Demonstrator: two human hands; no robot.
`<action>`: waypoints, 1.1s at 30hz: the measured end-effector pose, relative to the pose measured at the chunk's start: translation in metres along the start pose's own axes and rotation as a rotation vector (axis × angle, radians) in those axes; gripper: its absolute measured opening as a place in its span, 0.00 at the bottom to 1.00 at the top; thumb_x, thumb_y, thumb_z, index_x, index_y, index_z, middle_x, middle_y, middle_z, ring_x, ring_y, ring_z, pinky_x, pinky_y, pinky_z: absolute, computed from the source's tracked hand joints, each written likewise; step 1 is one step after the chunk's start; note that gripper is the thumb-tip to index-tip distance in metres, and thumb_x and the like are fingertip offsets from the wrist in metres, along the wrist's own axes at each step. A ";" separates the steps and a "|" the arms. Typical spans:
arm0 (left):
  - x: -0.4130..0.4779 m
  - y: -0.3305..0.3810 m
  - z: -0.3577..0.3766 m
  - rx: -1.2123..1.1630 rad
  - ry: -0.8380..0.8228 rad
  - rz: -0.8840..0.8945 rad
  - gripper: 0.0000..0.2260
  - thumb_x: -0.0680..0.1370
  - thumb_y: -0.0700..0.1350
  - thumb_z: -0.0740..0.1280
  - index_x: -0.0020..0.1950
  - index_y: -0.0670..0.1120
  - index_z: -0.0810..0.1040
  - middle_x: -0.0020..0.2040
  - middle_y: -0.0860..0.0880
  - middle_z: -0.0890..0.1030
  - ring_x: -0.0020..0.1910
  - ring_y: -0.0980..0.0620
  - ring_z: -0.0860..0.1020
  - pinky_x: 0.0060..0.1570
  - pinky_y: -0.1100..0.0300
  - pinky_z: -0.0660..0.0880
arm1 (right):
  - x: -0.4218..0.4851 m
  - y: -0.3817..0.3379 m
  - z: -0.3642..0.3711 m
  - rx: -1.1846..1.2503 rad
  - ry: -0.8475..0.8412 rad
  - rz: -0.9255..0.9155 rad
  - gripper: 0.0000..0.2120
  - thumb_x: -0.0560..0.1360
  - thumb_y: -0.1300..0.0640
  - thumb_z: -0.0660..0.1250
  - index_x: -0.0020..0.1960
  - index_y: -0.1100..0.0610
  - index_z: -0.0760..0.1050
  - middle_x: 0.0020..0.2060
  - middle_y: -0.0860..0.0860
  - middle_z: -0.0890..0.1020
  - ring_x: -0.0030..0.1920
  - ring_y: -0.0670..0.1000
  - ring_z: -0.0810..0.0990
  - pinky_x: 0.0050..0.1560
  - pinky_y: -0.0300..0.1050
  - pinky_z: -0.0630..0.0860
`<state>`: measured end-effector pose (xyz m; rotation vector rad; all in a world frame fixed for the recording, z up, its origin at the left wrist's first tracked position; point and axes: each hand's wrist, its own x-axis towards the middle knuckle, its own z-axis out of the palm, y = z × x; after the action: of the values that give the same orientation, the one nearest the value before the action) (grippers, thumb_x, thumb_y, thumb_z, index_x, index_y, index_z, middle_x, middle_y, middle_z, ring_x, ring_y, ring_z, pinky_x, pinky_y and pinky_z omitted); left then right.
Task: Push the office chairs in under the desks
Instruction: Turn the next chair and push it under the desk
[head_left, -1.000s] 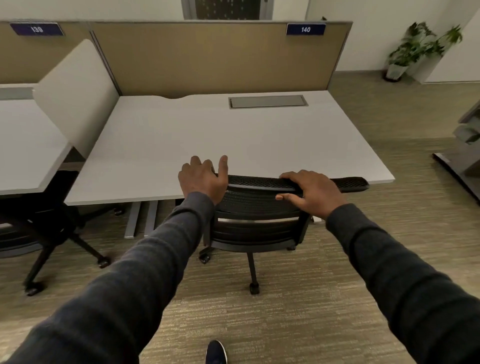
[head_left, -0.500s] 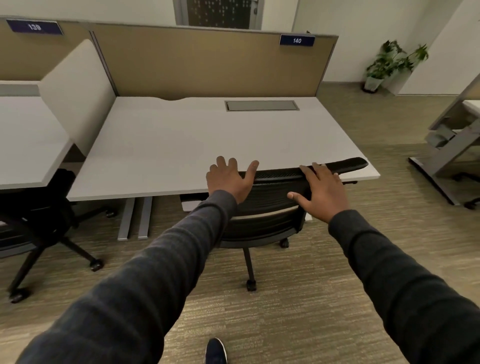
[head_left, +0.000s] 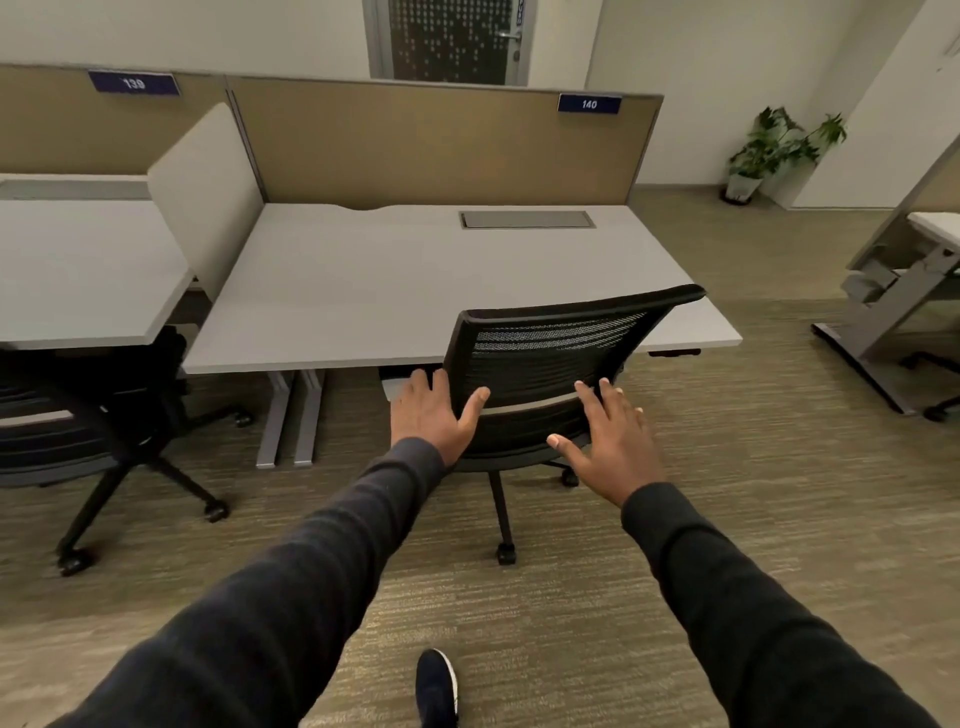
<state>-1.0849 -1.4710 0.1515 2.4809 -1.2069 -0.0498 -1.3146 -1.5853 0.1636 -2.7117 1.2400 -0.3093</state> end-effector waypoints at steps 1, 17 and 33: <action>-0.009 -0.003 0.000 0.013 -0.011 -0.004 0.34 0.76 0.72 0.47 0.66 0.47 0.69 0.60 0.43 0.71 0.58 0.42 0.72 0.55 0.47 0.71 | -0.005 -0.005 0.001 0.006 -0.001 -0.005 0.40 0.77 0.32 0.59 0.82 0.51 0.53 0.80 0.59 0.57 0.80 0.59 0.54 0.77 0.60 0.53; -0.038 -0.093 -0.041 0.072 0.001 -0.005 0.36 0.74 0.74 0.44 0.65 0.48 0.70 0.60 0.44 0.71 0.57 0.43 0.72 0.52 0.48 0.70 | -0.002 -0.131 0.011 0.058 -0.023 -0.053 0.39 0.78 0.32 0.56 0.82 0.50 0.53 0.80 0.59 0.57 0.80 0.59 0.53 0.78 0.61 0.52; 0.071 -0.044 -0.062 -0.044 -0.078 0.018 0.36 0.76 0.72 0.47 0.69 0.45 0.68 0.65 0.41 0.71 0.62 0.40 0.71 0.60 0.45 0.69 | 0.112 -0.088 -0.038 -0.015 0.137 0.099 0.38 0.78 0.29 0.51 0.80 0.50 0.56 0.78 0.60 0.60 0.79 0.61 0.57 0.76 0.65 0.54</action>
<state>-0.9947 -1.4813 0.2026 2.4508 -1.2457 -0.1682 -1.1885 -1.6148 0.2334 -2.6694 1.4123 -0.4830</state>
